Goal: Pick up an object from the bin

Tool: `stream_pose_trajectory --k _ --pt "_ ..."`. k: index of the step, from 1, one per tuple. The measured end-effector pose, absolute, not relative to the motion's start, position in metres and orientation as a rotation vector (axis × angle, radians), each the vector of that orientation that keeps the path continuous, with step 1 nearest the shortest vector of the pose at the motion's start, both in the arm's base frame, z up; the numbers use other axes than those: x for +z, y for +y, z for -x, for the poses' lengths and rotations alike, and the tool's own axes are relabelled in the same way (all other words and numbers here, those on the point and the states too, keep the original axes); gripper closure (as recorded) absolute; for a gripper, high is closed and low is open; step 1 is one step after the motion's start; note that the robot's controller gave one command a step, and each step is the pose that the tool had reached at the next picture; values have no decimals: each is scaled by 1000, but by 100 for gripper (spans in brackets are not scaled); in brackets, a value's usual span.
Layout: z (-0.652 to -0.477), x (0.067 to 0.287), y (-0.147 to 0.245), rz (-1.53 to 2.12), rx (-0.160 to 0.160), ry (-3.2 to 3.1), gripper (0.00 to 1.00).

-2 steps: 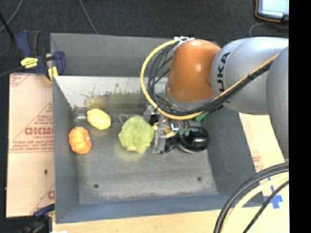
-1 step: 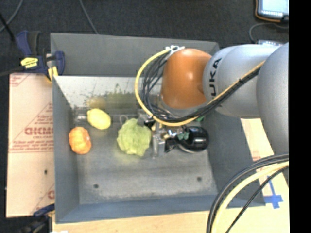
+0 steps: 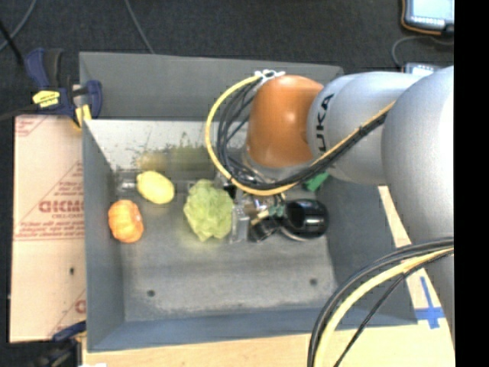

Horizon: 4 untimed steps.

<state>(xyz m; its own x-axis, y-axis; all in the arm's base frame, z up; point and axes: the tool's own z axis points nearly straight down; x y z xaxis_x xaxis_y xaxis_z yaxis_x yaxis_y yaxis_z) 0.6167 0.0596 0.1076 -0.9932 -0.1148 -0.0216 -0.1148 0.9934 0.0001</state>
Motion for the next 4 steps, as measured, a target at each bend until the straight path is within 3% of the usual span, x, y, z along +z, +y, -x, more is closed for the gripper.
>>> stream_pose_trajectory --k 1,2,3,4 --pt "-626 94 65 400 -3 3096 0" --pt "-632 78 86 263 2 3105 100" --pt "-632 78 86 262 2 3105 100" --pt "-628 120 85 265 1 3111 100"
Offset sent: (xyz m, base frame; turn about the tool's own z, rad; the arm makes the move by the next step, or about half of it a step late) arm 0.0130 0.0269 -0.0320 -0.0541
